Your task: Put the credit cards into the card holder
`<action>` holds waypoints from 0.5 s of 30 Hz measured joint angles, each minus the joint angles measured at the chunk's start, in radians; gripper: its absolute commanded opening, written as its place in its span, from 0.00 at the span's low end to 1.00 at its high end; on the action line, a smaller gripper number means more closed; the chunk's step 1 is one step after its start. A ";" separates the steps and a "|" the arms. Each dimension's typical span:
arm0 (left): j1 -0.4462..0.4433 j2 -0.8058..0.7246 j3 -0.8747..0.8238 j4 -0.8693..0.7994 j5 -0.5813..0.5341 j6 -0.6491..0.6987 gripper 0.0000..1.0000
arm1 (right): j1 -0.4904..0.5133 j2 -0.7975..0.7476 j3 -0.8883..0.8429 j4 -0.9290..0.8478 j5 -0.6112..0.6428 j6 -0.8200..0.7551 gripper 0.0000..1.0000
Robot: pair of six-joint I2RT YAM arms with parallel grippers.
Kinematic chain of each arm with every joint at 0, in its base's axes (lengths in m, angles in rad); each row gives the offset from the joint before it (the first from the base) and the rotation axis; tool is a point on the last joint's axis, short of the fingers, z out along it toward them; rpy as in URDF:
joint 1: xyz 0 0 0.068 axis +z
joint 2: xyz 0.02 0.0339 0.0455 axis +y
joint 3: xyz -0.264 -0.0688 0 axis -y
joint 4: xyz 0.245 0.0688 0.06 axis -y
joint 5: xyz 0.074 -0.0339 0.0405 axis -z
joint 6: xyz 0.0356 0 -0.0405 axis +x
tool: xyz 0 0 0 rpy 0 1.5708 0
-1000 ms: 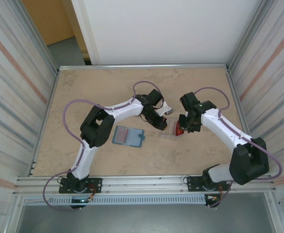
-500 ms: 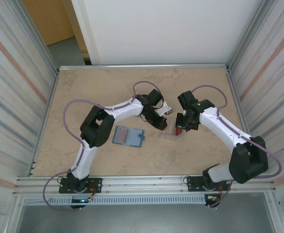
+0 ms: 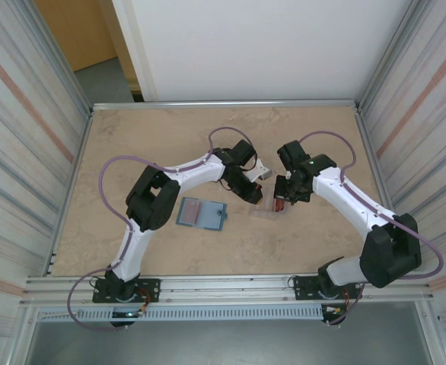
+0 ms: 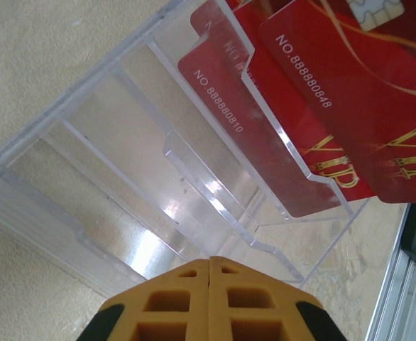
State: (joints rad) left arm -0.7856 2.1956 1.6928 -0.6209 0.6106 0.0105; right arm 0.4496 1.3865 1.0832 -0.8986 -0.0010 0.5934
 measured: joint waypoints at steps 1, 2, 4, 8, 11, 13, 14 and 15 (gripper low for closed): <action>0.000 0.000 0.000 0.000 0.000 0.000 0.00 | 0.001 -0.002 0.000 0.000 -0.002 0.000 0.00; 0.000 0.000 0.000 0.000 0.001 0.000 0.00 | 0.001 -0.005 0.000 0.000 -0.005 0.000 0.00; 0.001 0.000 0.000 0.000 0.004 0.000 0.00 | 0.001 -0.018 0.000 0.000 -0.019 0.001 0.00; 0.006 -0.004 0.000 -0.005 0.007 0.000 0.01 | 0.001 -0.062 0.000 0.010 -0.047 0.005 0.00; 0.013 -0.017 0.000 -0.026 0.000 0.000 0.06 | 0.001 -0.098 0.002 0.028 -0.076 0.011 0.00; 0.025 -0.038 0.000 -0.041 -0.002 0.000 0.12 | 0.001 -0.125 0.002 0.052 -0.098 0.022 0.00; 0.034 -0.055 0.000 -0.046 -0.002 0.000 0.15 | 0.001 -0.141 0.002 0.069 -0.110 0.027 0.00; 0.046 -0.076 0.000 -0.051 -0.005 0.001 0.18 | 0.001 -0.158 0.001 0.087 -0.122 0.030 0.00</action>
State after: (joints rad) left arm -0.7399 2.1193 1.6924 -0.6720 0.6056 0.0113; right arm 0.4503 1.2282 1.0843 -0.8116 -0.1234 0.6235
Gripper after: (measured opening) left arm 0.125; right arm 0.046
